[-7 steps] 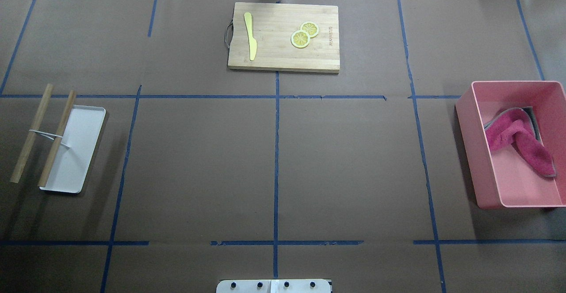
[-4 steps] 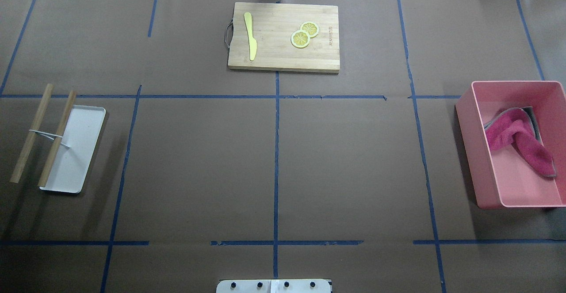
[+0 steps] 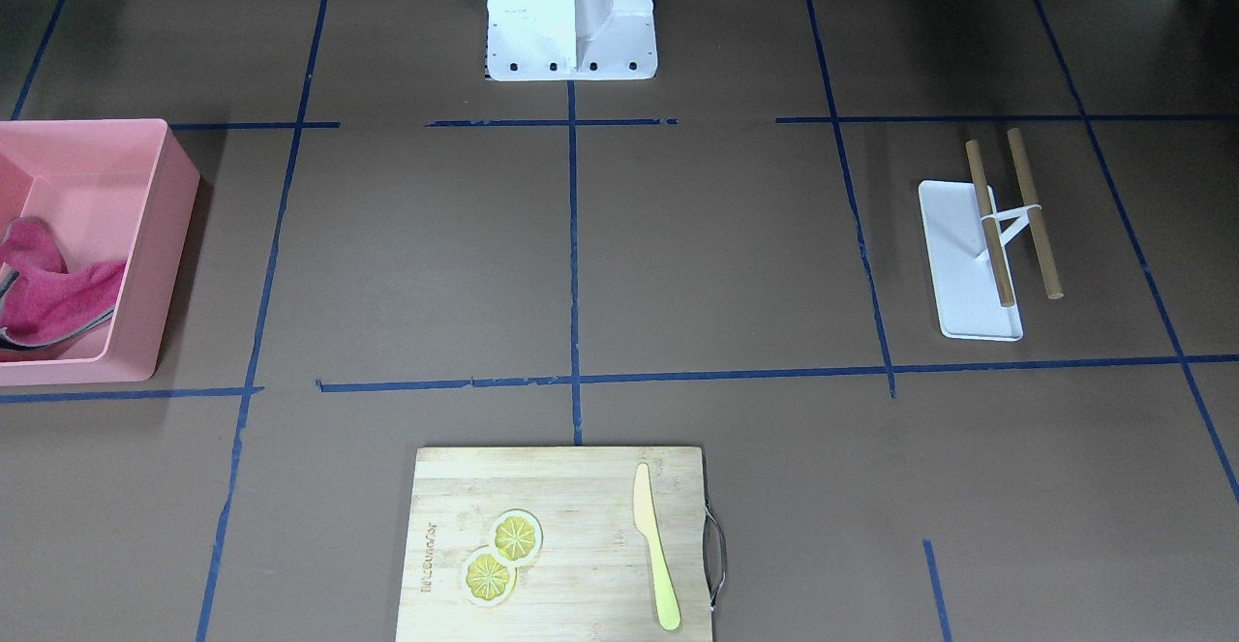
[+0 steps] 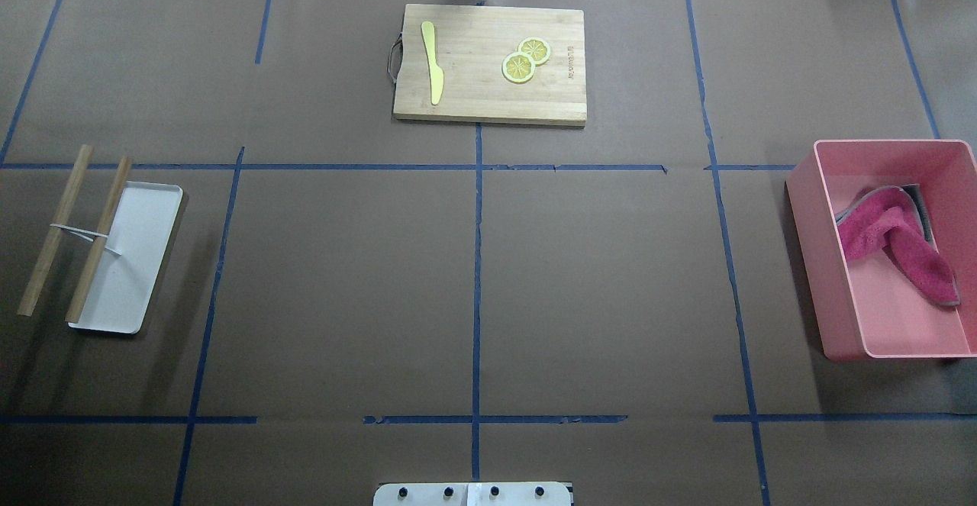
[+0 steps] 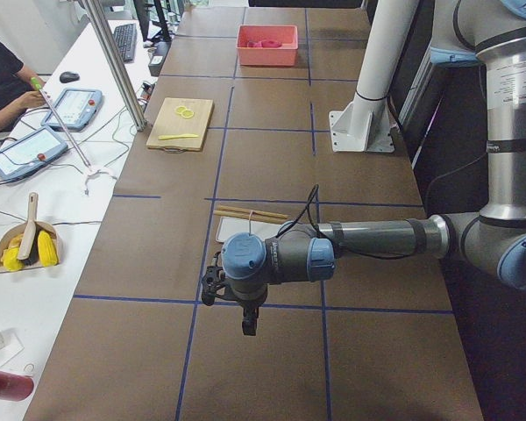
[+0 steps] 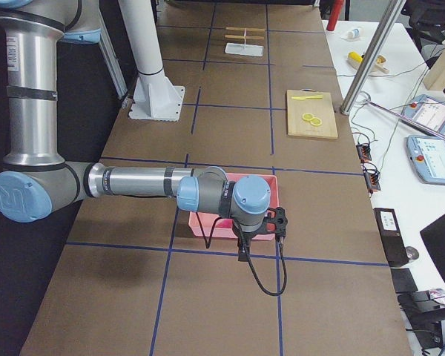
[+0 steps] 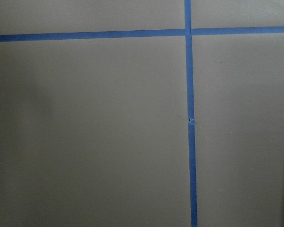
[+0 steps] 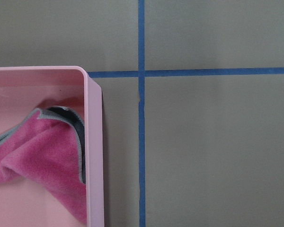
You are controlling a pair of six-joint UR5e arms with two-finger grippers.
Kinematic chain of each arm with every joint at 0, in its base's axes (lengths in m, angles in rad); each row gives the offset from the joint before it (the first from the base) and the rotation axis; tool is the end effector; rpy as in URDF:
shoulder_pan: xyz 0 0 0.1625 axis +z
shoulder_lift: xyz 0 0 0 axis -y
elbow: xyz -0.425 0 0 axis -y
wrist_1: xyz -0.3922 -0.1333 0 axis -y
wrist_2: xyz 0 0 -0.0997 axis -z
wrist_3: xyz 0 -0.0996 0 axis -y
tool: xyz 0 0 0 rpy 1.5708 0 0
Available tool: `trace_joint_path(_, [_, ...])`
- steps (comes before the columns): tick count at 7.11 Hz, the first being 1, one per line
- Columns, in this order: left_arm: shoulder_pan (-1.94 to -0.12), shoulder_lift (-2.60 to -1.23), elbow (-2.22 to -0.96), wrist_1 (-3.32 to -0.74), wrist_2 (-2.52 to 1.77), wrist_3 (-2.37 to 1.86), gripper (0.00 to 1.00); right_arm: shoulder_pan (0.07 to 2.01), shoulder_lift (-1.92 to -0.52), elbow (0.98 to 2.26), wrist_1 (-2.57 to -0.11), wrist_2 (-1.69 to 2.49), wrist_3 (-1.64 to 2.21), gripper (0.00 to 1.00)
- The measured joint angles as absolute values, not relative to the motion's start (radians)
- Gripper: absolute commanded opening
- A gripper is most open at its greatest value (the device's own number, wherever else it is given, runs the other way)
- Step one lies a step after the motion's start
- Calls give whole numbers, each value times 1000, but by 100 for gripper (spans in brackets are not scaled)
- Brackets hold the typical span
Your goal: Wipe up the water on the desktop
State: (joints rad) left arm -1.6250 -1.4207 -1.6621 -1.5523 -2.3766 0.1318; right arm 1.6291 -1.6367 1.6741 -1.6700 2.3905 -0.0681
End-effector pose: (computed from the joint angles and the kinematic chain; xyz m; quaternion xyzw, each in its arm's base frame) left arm -0.0842 -0.4181 0.6822 0.0010 0.3934 0.0205 0.9191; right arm 0.0872 -0.4549 0.6459 -0.0031 -0.3993 0.0078 0.9168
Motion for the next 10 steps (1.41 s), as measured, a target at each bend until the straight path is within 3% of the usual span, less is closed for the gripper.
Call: trace_joint_path(10, [-1633, -1425, -1671, -1555, -2376, 132, 100, 1649, -1624, 1658, -1670, 2395, -66, 100])
